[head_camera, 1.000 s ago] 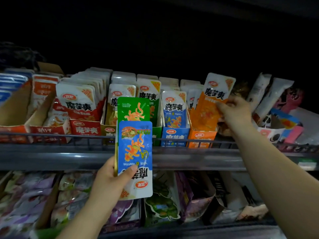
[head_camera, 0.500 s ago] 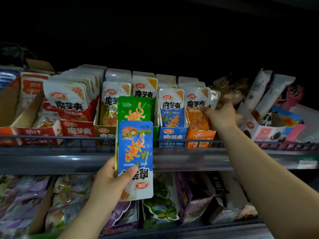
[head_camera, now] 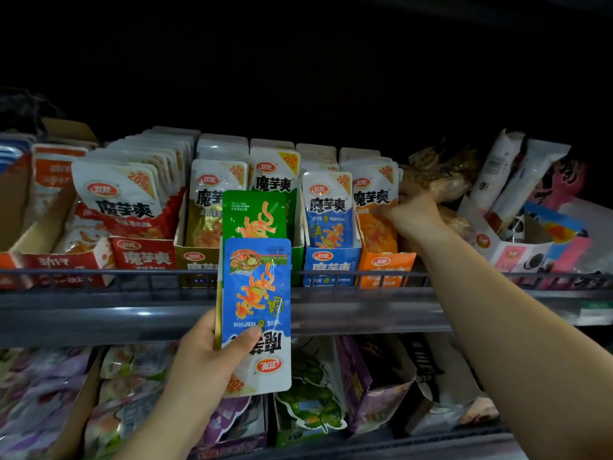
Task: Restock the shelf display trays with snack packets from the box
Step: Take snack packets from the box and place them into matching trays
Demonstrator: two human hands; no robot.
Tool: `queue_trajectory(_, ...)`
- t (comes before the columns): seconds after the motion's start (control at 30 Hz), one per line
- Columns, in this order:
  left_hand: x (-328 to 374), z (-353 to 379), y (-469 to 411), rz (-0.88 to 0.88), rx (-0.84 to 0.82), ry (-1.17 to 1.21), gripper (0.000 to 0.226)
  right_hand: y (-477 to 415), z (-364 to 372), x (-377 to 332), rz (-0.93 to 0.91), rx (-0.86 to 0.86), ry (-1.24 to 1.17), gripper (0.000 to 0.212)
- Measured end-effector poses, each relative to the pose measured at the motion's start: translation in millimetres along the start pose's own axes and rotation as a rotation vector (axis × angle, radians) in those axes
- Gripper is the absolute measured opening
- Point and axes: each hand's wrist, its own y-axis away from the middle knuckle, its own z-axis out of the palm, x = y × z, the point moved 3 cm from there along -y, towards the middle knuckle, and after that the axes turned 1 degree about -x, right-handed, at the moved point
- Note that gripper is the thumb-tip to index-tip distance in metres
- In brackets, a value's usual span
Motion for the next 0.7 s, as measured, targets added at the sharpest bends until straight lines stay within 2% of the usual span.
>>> queue_trajectory(0.1,1,-2,-1,0.02,-0.017,-0.015,0.015,4,-5,-1,0.074,-0.03,-0.342,0.039)
queue_trajectory(0.2,1,-3,-2,0.028,-0.026,-0.012,0.015,7,-9,-2,0.058,-0.035,-0.39,0.033)
queue_trajectory(0.3,0,-4,-4,0.035,-0.037,-0.007,0.015,6,-7,5,0.048,-0.082,-0.303,0.039)
queue_trajectory(0.4,0,-4,-3,0.036,-0.042,-0.009,0.015,6,-6,8,-0.025,-0.057,-0.17,0.053)
queue_trajectory(0.53,3,-3,-1,0.044,-0.052,-0.023,0.015,7,-8,13,-0.076,0.047,-0.098,0.061)
queue_trajectory(0.7,5,-2,1,0.041,-0.057,-0.012,0.016,15,-13,12,-0.162,0.327,0.101,0.058)
